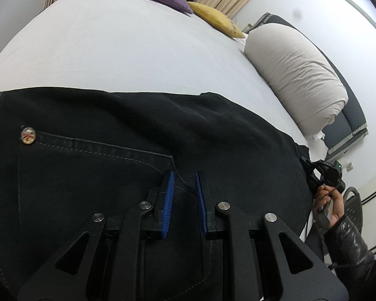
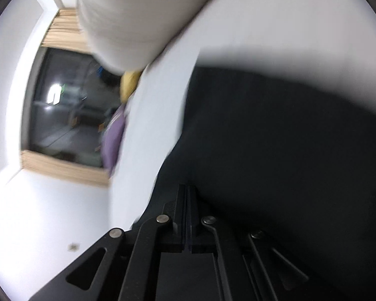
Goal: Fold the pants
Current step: 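Lower the leg ends onto the bed and open the right gripper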
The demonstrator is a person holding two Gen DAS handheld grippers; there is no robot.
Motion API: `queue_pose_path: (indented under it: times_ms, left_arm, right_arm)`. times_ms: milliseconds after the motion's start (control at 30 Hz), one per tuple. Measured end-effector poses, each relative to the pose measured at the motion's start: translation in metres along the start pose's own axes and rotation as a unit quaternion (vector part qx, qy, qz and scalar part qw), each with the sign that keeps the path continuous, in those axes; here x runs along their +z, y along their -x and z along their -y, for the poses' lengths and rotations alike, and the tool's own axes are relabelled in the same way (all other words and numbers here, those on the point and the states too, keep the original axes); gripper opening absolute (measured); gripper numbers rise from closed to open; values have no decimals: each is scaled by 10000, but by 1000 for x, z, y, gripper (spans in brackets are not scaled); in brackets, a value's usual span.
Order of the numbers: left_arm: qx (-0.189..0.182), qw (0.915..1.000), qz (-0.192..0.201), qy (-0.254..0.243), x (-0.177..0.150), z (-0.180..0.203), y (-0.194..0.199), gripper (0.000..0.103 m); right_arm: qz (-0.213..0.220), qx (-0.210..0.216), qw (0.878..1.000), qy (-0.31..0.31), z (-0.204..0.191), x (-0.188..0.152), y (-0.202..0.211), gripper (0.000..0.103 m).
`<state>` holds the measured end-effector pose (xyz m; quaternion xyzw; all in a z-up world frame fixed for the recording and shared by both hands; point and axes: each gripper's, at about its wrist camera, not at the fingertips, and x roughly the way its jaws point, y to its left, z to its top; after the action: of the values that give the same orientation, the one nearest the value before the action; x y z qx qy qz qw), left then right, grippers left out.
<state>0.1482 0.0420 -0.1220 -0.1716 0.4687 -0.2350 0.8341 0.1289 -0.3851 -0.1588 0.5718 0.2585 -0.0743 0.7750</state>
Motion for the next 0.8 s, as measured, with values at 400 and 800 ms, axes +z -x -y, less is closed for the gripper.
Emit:
queue_pose_path:
  times_ms: [400,800]
  left_arm:
    - [745,9946,704,192,12,-1,67,17]
    - [225,9973,-488,-493,-25,48,6,17]
  right_arm:
    - [861,-680,9883,1058,-53,-13,106,66]
    - [253,-895,9949,385,-28,-54,123,65]
